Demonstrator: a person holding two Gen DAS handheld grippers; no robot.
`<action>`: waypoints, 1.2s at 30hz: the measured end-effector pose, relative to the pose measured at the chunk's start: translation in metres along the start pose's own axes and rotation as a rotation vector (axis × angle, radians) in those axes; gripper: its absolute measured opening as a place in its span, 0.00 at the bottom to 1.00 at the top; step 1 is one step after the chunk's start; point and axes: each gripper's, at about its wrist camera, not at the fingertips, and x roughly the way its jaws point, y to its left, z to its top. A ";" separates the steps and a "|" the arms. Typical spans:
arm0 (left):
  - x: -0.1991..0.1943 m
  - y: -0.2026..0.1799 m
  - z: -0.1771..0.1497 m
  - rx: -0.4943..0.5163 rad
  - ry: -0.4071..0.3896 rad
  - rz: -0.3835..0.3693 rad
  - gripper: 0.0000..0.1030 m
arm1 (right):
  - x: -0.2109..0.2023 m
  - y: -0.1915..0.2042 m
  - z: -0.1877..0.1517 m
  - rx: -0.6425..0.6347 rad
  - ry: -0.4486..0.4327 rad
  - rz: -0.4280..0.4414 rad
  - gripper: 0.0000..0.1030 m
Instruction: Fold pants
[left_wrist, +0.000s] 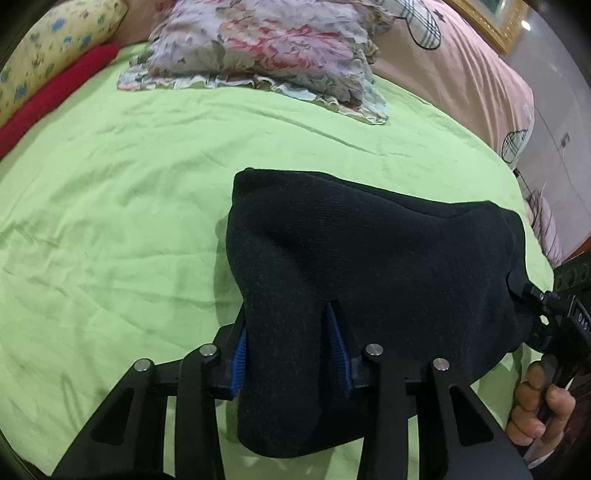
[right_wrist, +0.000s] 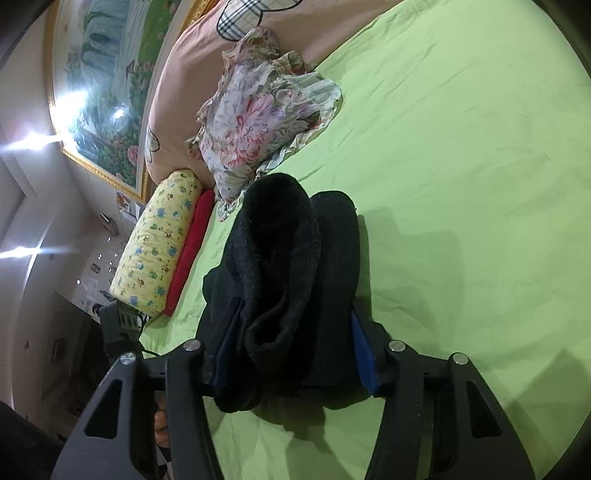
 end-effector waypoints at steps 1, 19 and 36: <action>-0.001 -0.001 0.000 0.005 -0.001 0.005 0.34 | 0.000 0.002 -0.001 -0.002 -0.003 -0.004 0.52; -0.076 0.045 0.020 -0.057 -0.160 0.106 0.26 | 0.035 0.090 0.006 -0.114 0.020 0.074 0.45; -0.047 0.097 0.107 -0.074 -0.217 0.200 0.26 | 0.126 0.113 0.061 -0.155 0.034 0.055 0.45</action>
